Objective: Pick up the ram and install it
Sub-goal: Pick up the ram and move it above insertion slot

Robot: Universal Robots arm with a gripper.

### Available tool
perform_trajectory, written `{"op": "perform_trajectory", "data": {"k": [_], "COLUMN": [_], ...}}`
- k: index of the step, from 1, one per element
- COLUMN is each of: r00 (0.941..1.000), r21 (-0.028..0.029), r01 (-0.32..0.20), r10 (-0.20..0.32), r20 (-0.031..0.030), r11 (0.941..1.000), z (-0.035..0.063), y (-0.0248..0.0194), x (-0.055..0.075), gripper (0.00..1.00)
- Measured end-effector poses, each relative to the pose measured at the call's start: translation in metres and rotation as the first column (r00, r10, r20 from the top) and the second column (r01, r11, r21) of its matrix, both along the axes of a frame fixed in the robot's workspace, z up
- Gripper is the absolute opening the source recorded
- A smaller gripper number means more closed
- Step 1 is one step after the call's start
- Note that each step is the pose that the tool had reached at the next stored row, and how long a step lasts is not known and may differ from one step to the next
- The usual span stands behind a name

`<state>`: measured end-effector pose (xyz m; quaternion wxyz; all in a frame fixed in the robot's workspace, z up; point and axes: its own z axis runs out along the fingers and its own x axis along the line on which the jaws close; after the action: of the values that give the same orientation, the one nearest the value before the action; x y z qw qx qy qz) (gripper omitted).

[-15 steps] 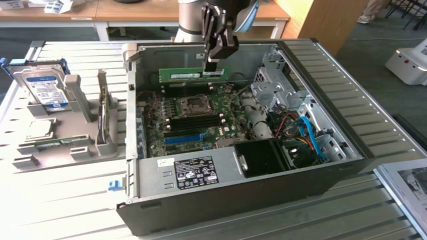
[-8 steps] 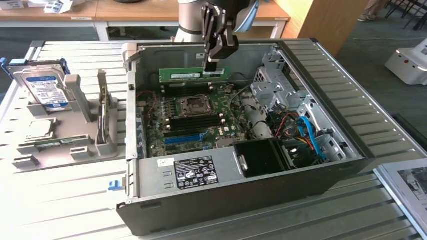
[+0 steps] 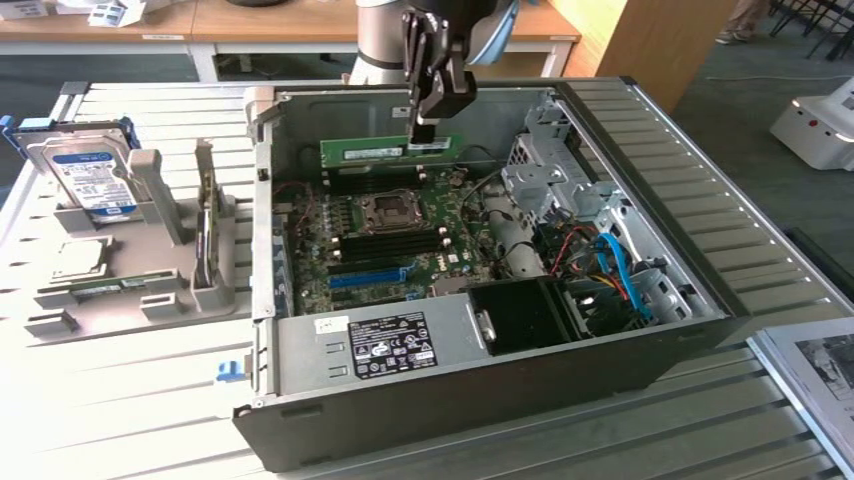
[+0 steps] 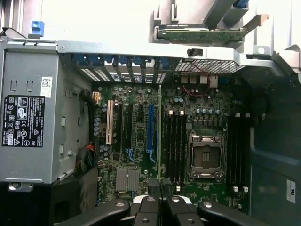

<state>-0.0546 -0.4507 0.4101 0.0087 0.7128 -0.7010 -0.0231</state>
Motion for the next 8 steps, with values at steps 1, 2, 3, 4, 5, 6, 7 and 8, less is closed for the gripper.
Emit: {"op": "perform_trajectory", "data": {"k": [1,2,3,4,5,6,7,8], "r00": [1.0,1.0,1.0,1.0,1.0,1.0,1.0,1.0], "r21": [0.0001,0.0002,0.0002,0.0002,0.0002,0.0001,0.0001,0.0002], "r01": [-0.001,-0.001,-0.001,-0.001,-0.001,-0.001,-0.001,-0.001], "r10": [0.001,0.001,0.001,0.001,0.001,0.001,0.001,0.001], "r20": [0.0045,0.007,0.0071,0.0072,0.0072,0.0071,0.0071,0.0072], "r11": [1.0,1.0,1.0,1.0,1.0,1.0,1.0,1.0], "z": [0.0,-0.0001,-0.0001,0.0,0.0,0.0,0.0,0.0], "y": [0.0,0.0001,0.0,0.0,0.0,0.0,0.0,0.0002], "x": [-0.0005,-0.0006,-0.0006,-0.0006,-0.0006,-0.0006,-0.0006,-0.0006], "gripper": [0.11,0.11,0.11,0.11,0.11,0.11,0.11,0.11]}}
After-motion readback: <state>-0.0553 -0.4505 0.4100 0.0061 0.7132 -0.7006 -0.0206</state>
